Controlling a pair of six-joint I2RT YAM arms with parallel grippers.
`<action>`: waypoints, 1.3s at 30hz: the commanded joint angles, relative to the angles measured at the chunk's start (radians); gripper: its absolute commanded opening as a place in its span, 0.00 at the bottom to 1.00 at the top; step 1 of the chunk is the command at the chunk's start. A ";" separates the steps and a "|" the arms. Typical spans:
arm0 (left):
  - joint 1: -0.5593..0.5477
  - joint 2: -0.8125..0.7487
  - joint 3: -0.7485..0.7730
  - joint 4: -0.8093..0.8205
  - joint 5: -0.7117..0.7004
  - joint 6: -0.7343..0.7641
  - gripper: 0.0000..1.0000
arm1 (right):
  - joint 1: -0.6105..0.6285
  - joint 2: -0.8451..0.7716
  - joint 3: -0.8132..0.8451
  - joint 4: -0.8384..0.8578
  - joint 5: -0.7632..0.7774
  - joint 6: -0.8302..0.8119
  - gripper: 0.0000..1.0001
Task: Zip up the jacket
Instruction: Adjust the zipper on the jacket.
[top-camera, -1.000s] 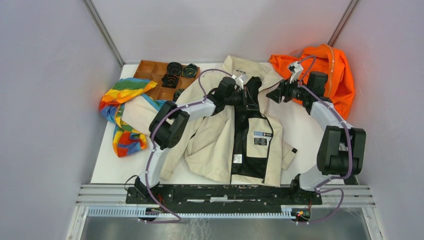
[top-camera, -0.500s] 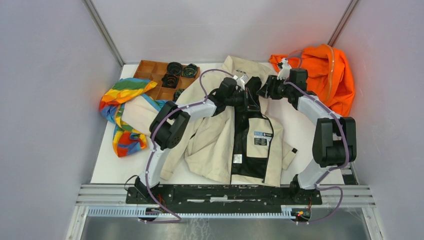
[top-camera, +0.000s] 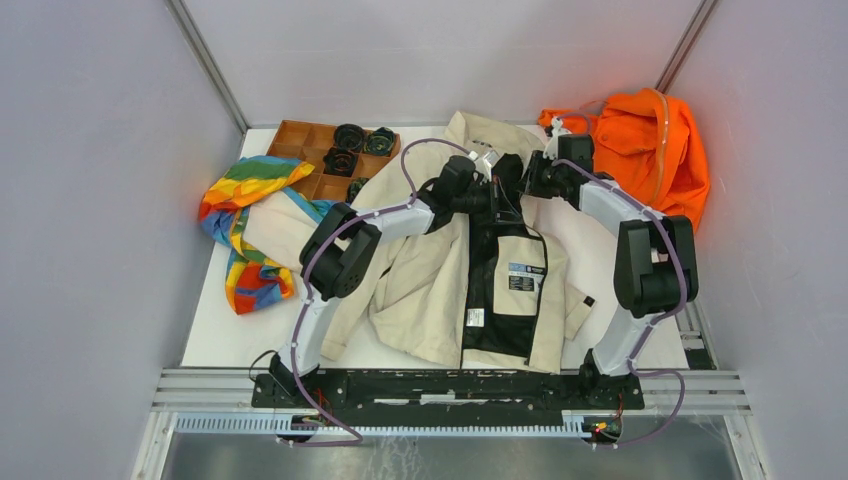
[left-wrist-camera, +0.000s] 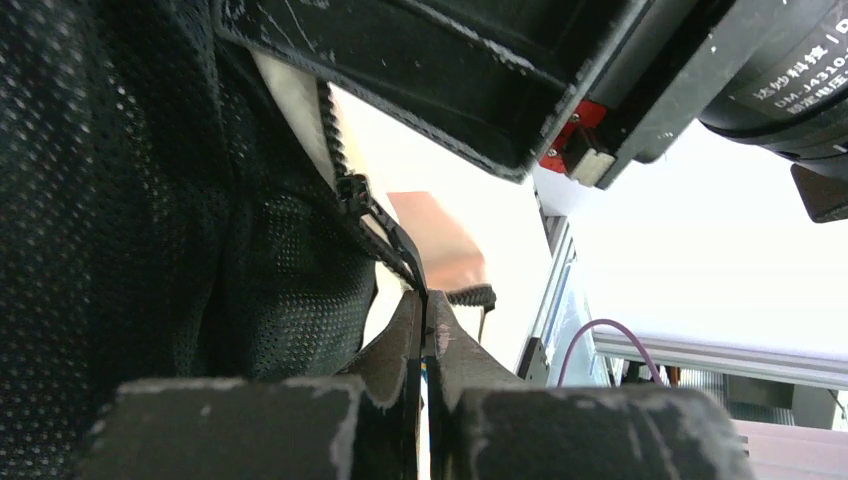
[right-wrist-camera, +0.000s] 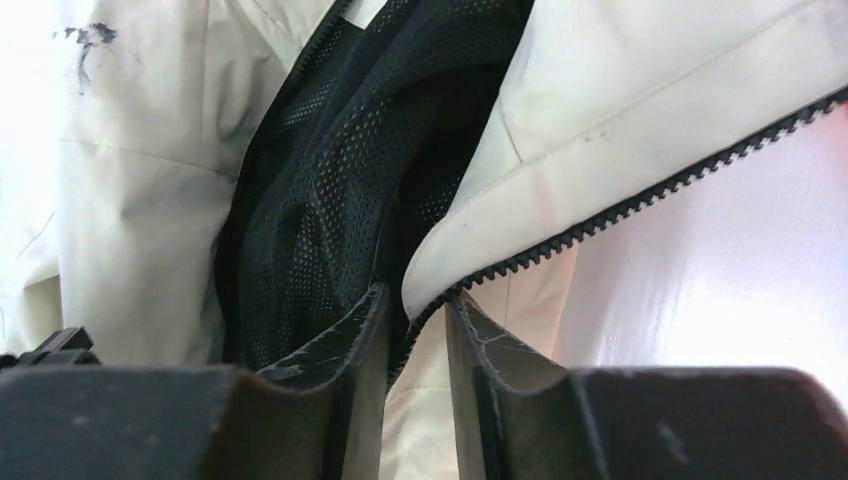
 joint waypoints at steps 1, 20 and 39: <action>-0.015 -0.043 0.039 0.037 0.053 -0.008 0.02 | 0.010 0.009 0.058 0.017 0.090 0.025 0.25; -0.016 -0.086 0.029 0.042 0.123 -0.362 0.02 | 0.004 -0.126 -0.004 0.301 0.124 0.190 0.02; -0.060 -0.177 -0.077 -0.065 0.137 -0.228 0.02 | -0.042 -0.087 0.132 0.300 0.105 0.200 0.01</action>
